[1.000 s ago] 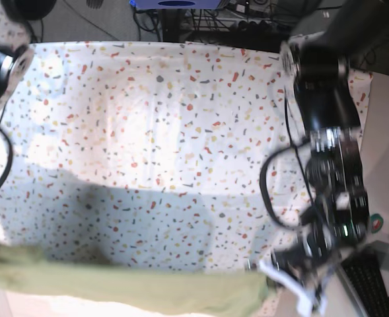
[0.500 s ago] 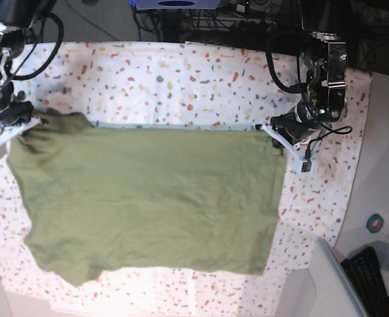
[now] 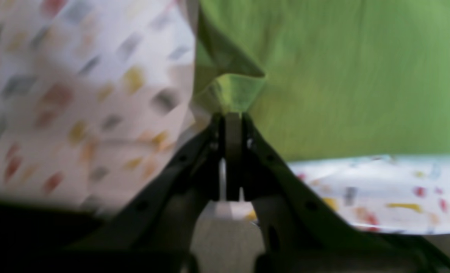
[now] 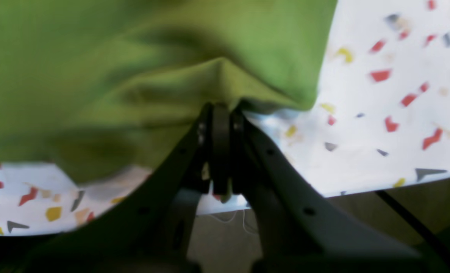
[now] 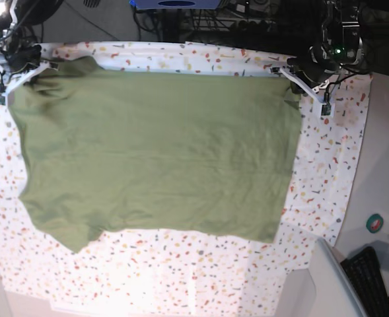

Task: Layout the t-shirt on the table in an organized manner, then fold the t-shirt properly
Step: 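Lower the shirt flat onto the cloth with both grippers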

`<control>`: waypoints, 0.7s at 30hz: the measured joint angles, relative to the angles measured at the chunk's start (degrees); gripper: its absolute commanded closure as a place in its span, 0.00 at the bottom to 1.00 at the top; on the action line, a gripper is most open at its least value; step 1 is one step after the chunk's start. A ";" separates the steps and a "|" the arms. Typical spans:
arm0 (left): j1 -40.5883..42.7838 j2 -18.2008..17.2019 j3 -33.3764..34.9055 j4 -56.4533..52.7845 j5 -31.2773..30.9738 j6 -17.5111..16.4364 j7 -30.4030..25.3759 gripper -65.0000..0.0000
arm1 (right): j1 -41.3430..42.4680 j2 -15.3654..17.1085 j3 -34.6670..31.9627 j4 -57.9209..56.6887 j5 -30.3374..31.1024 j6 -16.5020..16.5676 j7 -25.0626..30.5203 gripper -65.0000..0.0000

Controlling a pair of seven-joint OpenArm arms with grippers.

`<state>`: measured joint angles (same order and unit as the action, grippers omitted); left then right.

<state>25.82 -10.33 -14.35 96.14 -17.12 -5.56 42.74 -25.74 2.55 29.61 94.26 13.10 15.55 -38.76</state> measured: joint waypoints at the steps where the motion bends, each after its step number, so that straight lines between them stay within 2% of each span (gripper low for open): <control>1: 0.46 0.02 -0.33 1.18 0.11 -0.02 0.04 1.00 | -0.44 -0.09 0.00 0.92 -0.02 -0.02 -0.02 1.00; 5: 0.70 0.17 -0.55 5.81 -0.83 -0.42 -0.04 1.00 | -0.83 0.09 -0.26 6.21 -0.15 -0.09 -2.97 1.00; 9: -1.66 0.35 -0.81 6.78 -1.01 -0.39 5.55 1.00 | 2.75 -0.07 -0.48 8.46 -0.09 -0.07 -8.50 1.00; 15: -6.97 2.86 -0.55 6.75 -0.94 -0.46 6.12 1.00 | 11.17 0.31 -0.59 3.78 -0.17 -0.09 -11.02 1.00; 21: -11.34 2.97 -0.90 0.76 -0.26 -0.31 6.51 1.00 | 17.46 1.16 -0.72 -4.13 -0.15 -0.04 -11.26 1.00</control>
<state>14.48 -7.35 -15.25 96.90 -17.39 -5.87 49.25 -8.27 3.70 28.88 90.13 12.95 15.51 -50.02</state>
